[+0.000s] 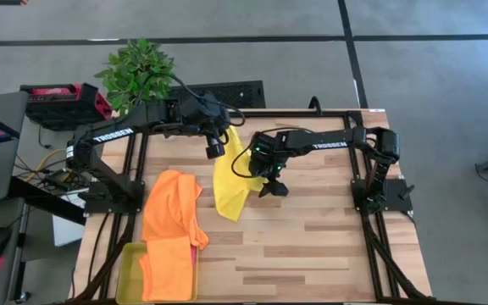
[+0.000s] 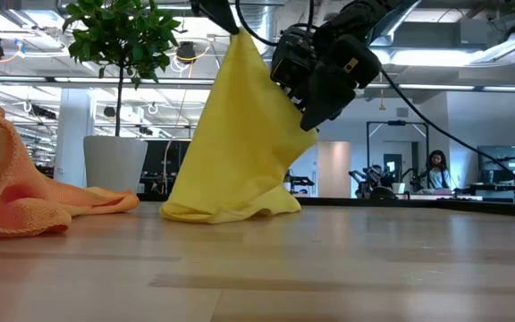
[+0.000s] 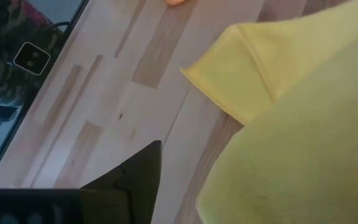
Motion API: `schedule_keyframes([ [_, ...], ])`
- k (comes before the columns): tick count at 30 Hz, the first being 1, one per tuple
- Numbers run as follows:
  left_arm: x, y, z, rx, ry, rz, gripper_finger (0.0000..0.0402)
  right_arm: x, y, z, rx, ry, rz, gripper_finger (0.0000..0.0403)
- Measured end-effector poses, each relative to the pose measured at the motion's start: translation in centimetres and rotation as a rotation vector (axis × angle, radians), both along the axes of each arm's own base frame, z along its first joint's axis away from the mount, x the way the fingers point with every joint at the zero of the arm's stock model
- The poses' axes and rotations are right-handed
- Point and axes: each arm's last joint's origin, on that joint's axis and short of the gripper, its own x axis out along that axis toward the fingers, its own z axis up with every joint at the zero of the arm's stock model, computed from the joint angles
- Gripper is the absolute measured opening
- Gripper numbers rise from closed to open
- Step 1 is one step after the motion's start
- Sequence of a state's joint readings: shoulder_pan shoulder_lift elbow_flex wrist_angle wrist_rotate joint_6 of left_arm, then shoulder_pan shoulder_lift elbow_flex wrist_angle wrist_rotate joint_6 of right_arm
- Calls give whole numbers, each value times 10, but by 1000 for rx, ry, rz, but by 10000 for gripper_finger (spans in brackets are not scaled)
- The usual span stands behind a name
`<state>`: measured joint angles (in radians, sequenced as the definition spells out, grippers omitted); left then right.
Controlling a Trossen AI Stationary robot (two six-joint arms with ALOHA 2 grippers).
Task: Fold microfiber towels
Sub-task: Fold the yellow microfiber towel
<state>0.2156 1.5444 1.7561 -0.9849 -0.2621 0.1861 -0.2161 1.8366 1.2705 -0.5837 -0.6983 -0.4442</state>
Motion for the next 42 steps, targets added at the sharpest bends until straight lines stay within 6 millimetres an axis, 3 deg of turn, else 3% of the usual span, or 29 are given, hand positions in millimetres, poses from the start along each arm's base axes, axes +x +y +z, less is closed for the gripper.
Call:
schedule_keyframes([
  [7, 0, 0, 0, 5, 6, 12, 0, 2, -2, 0, -46, -11, -28, 161],
  [16, -2, 1, -2, 24, 36, 39, 0, -11, -8, 4, -37, 92, -70, 13],
  [25, -9, 0, -6, -15, 85, 104, 0, -50, -14, 60, -236, 112, -235, 6],
  [35, -13, 1, -8, -50, 67, 242, 0, -115, -21, 136, -510, -42, -539, 5],
  [42, -8, 5, -1, 10, -40, 339, 0, -145, -30, 161, -628, -111, -711, 6],
])
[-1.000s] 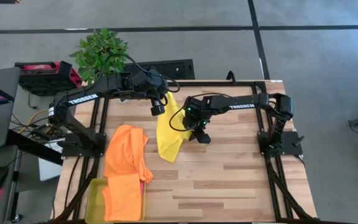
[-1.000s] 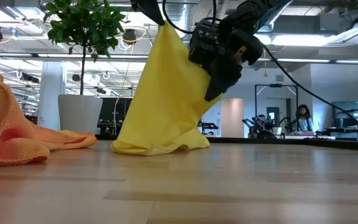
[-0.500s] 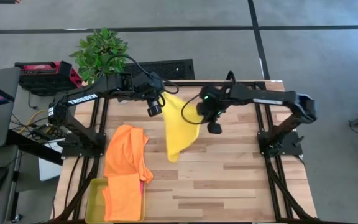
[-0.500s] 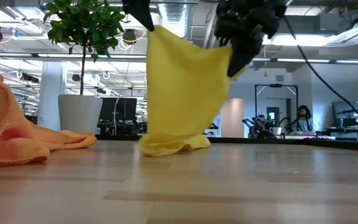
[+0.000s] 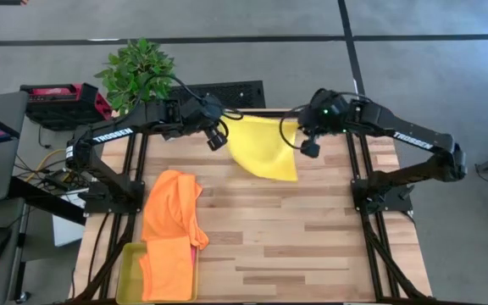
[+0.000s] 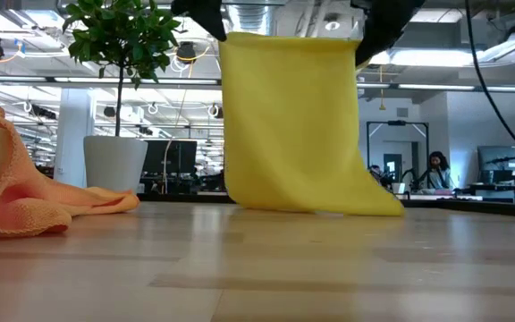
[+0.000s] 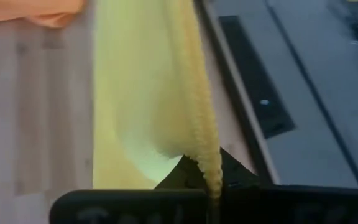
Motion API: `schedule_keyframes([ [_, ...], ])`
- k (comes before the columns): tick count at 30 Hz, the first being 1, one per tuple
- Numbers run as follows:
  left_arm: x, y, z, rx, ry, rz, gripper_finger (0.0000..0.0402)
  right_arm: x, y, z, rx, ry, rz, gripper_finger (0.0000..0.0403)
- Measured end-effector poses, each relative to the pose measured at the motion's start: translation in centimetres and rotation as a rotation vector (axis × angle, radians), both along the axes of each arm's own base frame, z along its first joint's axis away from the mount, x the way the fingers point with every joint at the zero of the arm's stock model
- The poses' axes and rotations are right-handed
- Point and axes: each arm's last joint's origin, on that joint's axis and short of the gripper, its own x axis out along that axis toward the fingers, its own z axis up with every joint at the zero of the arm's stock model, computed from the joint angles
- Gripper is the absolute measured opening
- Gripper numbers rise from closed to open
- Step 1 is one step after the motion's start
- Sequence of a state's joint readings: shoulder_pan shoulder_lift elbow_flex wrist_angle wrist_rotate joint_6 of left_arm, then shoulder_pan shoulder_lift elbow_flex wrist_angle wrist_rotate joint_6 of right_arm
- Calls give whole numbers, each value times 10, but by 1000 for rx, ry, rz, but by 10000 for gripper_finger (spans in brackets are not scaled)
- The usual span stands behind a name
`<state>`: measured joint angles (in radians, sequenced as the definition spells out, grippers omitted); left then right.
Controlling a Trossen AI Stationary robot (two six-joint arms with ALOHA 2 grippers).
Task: Fold microfiber towels
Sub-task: Fold the yellow microfiber towel
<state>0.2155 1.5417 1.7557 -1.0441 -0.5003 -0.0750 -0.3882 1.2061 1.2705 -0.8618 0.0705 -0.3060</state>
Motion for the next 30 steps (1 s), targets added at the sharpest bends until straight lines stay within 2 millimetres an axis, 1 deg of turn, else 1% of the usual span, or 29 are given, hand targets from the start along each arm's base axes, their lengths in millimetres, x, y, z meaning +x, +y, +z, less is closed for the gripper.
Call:
schedule_keyframes([
  [3, 3, 5, 3, 46, -35, 19, 0, -2, -11, 1, -27, -14, -51, 4],
  [7, 9, 18, -5, 50, -24, 53, 0, 4, -34, -2, -70, -39, -131, 7],
  [9, 15, 26, -9, 54, -29, 75, 0, 8, -45, -3, -122, -45, -162, 8],
  [12, 14, 42, -11, 67, -35, 112, 0, 11, -62, -1, -208, -82, -220, 7],
  [14, 14, 53, -7, 94, -79, 139, 0, 10, -70, 1, -239, -107, -252, 6],
  [16, 13, 61, -7, 111, -82, 151, 0, 10, -74, 7, -278, -148, -267, 7],
  [19, 12, 64, -5, 126, -86, 149, 0, 7, -71, 11, -294, -166, -264, 7],
  [22, 13, 57, -8, 112, -44, 110, 0, 2, -61, 13, -274, -142, -242, 7],
  [24, 17, 48, -9, 94, -37, 59, 0, -1, -52, 10, -229, -102, -228, 8],
  [28, 21, 28, -14, 15, 2, -55, 0, -7, -31, -2, -90, 31, -214, 8],
  [30, 21, 18, -18, -35, 25, -83, 0, -9, -22, -9, -30, 100, -210, 8],
])
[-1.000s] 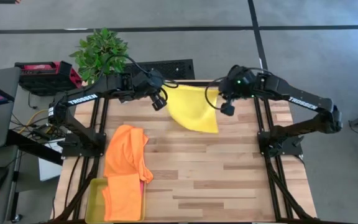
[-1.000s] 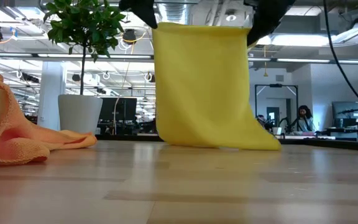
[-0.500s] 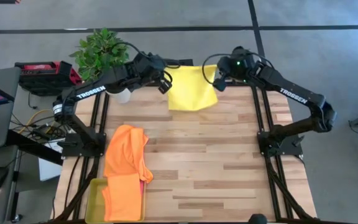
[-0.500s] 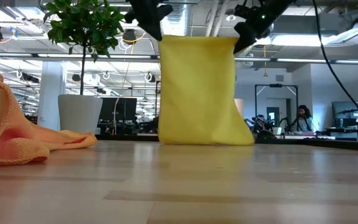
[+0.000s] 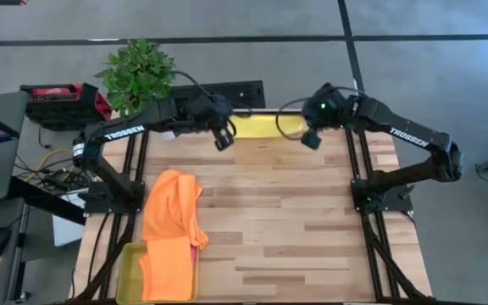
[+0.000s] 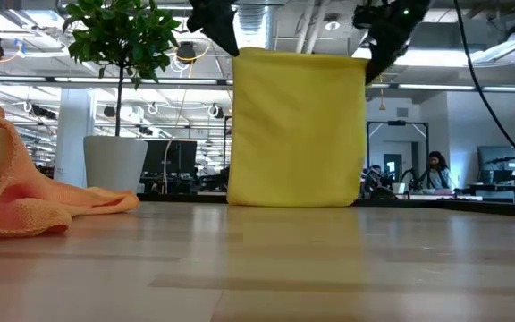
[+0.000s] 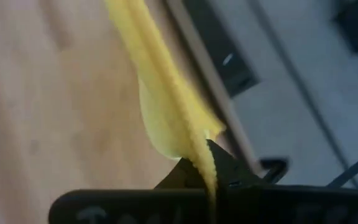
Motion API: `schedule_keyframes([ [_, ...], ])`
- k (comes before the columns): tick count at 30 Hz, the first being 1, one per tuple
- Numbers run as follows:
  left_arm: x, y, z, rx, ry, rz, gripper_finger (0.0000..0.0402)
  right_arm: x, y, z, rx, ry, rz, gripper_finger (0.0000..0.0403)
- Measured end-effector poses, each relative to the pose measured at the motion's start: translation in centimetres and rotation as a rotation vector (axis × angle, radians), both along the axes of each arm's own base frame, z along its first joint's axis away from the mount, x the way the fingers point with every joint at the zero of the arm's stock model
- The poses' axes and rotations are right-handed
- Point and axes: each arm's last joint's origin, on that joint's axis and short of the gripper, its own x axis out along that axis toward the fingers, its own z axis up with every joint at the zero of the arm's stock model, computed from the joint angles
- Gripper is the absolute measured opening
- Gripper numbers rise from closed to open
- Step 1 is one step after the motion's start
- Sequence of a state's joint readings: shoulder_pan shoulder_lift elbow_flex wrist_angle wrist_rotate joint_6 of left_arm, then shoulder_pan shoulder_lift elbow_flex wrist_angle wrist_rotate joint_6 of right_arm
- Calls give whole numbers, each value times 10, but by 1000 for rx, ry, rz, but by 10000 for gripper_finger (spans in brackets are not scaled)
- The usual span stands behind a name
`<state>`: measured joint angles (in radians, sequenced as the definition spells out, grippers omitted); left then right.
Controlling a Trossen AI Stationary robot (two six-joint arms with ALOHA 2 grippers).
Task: Fold microfiber towels
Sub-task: Fold the yellow microfiber towel
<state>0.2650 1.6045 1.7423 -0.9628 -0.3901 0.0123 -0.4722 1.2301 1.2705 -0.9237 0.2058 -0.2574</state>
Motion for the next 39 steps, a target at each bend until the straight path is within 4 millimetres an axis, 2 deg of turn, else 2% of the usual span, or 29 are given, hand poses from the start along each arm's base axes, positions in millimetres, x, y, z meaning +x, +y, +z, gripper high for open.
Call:
schedule_keyframes([
  [6, 3, -28, -25, -150, 67, -44, 0, 4, 25, -12, 227, 63, 75, 8],
  [11, 4, -53, -57, -290, 148, -46, 0, 13, 46, -25, 397, 85, 215, 8],
  [18, 2, -89, -100, -498, 226, -95, 0, 15, 75, -70, 560, 169, 332, 8],
  [24, 2, -115, -128, -601, 246, -227, 0, 14, 99, -110, 686, 196, 435, 8],
  [29, 3, -123, -145, -675, 211, -252, 0, 10, 112, -130, 728, 225, 441, 8],
  [33, 3, -123, -152, -677, 192, -254, 0, 8, 115, -134, 719, 240, 427, 8],
  [39, 5, -107, -154, -602, 159, -153, 0, 9, 106, -135, 591, 237, 343, 8],
])
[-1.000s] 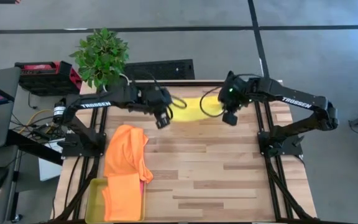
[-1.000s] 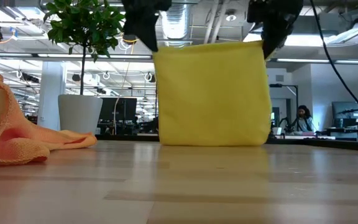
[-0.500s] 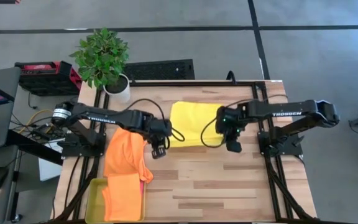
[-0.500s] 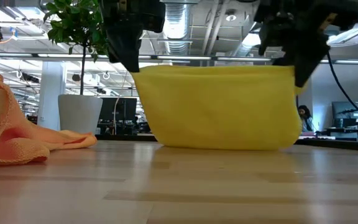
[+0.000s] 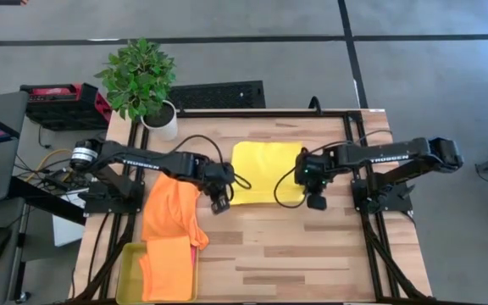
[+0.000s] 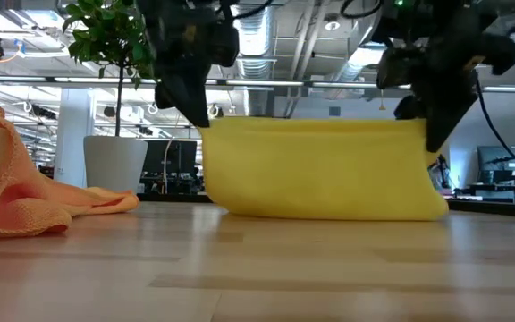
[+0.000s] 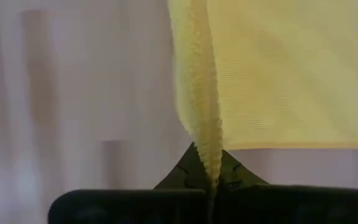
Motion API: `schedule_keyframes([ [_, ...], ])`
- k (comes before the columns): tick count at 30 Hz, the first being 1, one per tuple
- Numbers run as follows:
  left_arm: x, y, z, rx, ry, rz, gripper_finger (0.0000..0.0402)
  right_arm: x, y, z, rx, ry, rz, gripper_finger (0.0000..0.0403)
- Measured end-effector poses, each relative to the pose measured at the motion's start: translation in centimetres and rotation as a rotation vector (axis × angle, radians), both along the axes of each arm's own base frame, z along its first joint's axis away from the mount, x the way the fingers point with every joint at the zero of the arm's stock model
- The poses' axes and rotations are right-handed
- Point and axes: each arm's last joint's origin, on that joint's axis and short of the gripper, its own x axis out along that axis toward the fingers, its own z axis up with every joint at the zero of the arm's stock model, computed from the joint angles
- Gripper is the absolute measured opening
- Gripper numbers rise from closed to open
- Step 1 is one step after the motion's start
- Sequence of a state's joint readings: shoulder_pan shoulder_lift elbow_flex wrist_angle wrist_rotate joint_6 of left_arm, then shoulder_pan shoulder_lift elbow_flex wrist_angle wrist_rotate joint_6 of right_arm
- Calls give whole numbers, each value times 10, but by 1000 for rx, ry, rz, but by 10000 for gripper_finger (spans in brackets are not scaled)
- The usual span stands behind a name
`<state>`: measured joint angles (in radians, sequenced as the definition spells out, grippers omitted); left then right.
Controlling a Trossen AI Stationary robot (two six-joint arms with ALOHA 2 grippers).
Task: Fold microfiber towels
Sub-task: Fold the yellow microfiber towel
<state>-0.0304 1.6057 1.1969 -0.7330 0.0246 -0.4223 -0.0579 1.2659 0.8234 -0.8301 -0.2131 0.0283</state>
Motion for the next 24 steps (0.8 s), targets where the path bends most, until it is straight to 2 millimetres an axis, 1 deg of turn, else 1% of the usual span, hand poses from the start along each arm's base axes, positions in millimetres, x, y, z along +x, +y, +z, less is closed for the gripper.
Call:
schedule_keyframes([
  [4, 0, 19, 0, 84, -4, 99, 0, 0, -14, 0, -111, -2, -81, 8],
  [6, 1, 29, 1, 112, -12, 143, 0, 0, -21, 0, -136, -7, -117, 8],
  [11, 0, 52, 2, 148, -27, 232, 0, 0, -39, 0, -188, -22, -202, 8],
  [15, 1, 67, -2, 163, -69, 278, 0, 1, -54, -4, -244, 0, -273, 8],
  [21, -1, 83, -12, 189, -115, 324, 0, 7, -73, -22, -270, 76, -289, 8],
  [24, -1, 91, -12, 200, -141, 337, 0, 9, -82, -30, -296, 94, -300, 8],
])
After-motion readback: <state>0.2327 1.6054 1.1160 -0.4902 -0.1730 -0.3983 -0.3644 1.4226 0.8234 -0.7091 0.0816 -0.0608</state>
